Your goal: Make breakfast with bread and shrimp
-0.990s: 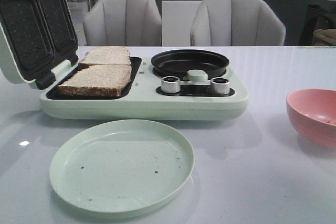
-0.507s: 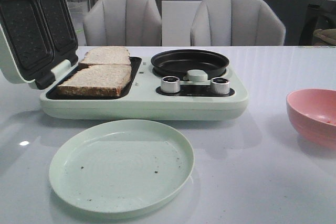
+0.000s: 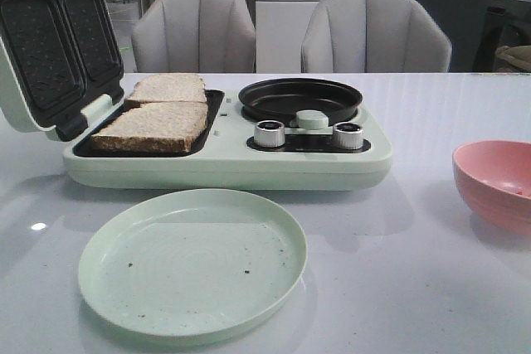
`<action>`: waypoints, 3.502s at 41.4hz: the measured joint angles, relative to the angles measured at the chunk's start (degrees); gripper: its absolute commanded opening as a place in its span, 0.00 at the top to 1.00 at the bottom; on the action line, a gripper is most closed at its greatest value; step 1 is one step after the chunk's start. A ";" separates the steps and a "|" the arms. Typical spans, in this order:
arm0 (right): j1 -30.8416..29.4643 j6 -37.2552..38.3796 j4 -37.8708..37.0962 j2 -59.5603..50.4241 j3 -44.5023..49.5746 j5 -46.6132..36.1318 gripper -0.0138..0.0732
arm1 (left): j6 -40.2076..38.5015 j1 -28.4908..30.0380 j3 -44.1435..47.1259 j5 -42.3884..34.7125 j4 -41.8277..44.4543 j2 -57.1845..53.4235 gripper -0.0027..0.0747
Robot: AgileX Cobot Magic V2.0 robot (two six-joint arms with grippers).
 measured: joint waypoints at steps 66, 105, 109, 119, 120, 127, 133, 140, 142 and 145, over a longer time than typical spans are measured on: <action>0.00 0.12 0.00 0.00 0.00 0.09 0.27 | 23.00 0.38 -21.67 -0.79 -33.92 30.22 0.83; 0.00 0.12 0.00 0.00 0.00 0.09 0.27 | 8.34 -31.31 12.22 -11.50 -4.47 -9.64 0.83; 0.00 0.12 0.00 0.00 0.00 0.09 0.27 | 4.78 -31.31 16.96 -13.67 -2.41 -17.12 0.83; 0.00 0.12 0.00 0.00 0.00 -0.93 0.27 | 2.96 -31.31 25.31 -17.63 -2.06 -30.44 0.84; 0.00 0.12 0.00 0.00 0.00 -1.30 0.27 | 2.96 -31.31 25.68 -17.74 -2.06 -31.10 0.84; 0.00 0.12 -0.24 0.26 0.00 -3.87 0.27 | 2.96 -31.31 26.63 -17.98 -1.94 -32.90 0.84; -1.90 0.49 -2.06 3.65 -0.75 -3.24 0.27 | 2.96 -31.31 26.76 -18.61 -1.94 -32.90 0.84; -12.79 1.02 -2.42 11.86 -5.16 0.14 0.27 | 2.85 -31.31 26.76 -19.77 -1.94 -32.90 0.84; -16.71 1.02 -2.15 14.39 -6.68 0.89 0.27 | 2.85 -31.31 26.76 -19.77 -1.94 -32.90 0.84; -22.03 1.02 -1.44 18.19 -8.82 1.63 0.27 | 2.85 -31.31 26.76 -19.77 -1.94 -32.90 0.84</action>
